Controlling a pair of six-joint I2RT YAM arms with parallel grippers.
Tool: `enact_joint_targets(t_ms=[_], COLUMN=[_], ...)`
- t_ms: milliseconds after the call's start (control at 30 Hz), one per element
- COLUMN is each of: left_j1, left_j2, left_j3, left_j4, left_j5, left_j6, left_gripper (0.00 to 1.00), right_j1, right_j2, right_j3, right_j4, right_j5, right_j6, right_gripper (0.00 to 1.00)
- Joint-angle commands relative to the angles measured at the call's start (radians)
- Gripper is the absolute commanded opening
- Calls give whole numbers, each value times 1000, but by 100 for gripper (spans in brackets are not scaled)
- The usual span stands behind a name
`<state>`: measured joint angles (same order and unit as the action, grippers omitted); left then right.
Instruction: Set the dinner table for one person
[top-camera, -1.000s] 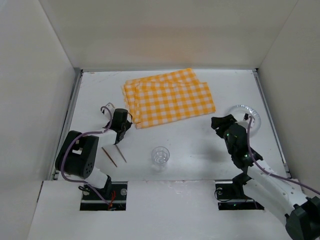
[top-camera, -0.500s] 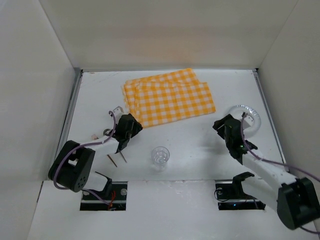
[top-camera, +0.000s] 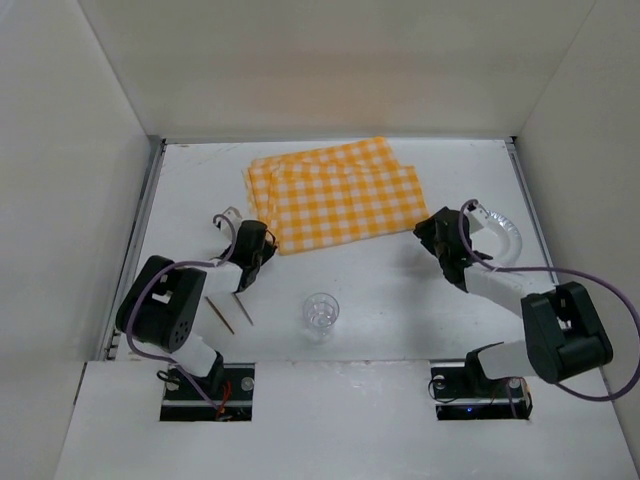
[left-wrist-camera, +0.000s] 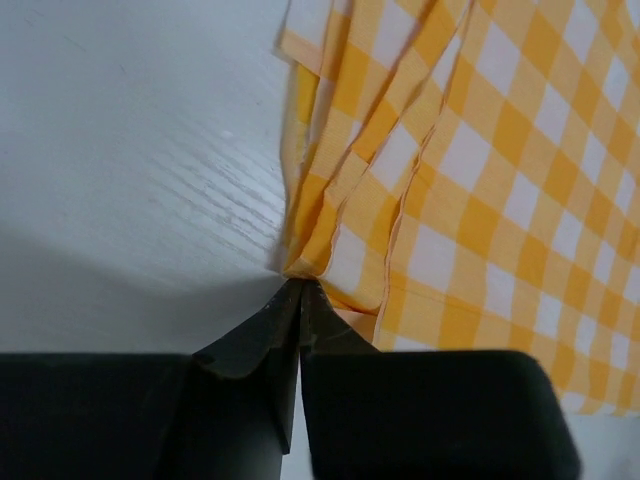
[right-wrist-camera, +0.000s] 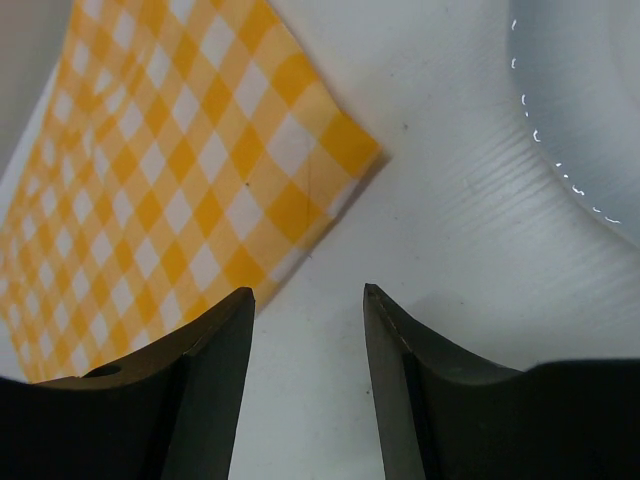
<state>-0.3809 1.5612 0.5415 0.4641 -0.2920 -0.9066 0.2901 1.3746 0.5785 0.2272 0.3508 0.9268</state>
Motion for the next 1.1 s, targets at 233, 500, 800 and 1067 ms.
enact_joint_targets(t_ms=[233, 500, 800, 1067], left_j1=[127, 107, 75, 32], left_j2=[-21, -32, -341, -379], left_j3=[-35, -11, -97, -147], left_j4=[-12, -21, -55, 36], left_j5=[25, 45, -48, -76], left_j6=[58, 75, 109, 149], left_gripper=[0, 25, 48, 50], right_j1=[-2, -197, -475, -581], right_j2=[-250, -399, -440, -402], right_j3=[-133, -190, -198, -238], right_j4=[35, -52, -172, -163], right_j5=[22, 13, 1, -7], right_j6=[55, 69, 50, 84], right_gripper=[60, 66, 72, 71])
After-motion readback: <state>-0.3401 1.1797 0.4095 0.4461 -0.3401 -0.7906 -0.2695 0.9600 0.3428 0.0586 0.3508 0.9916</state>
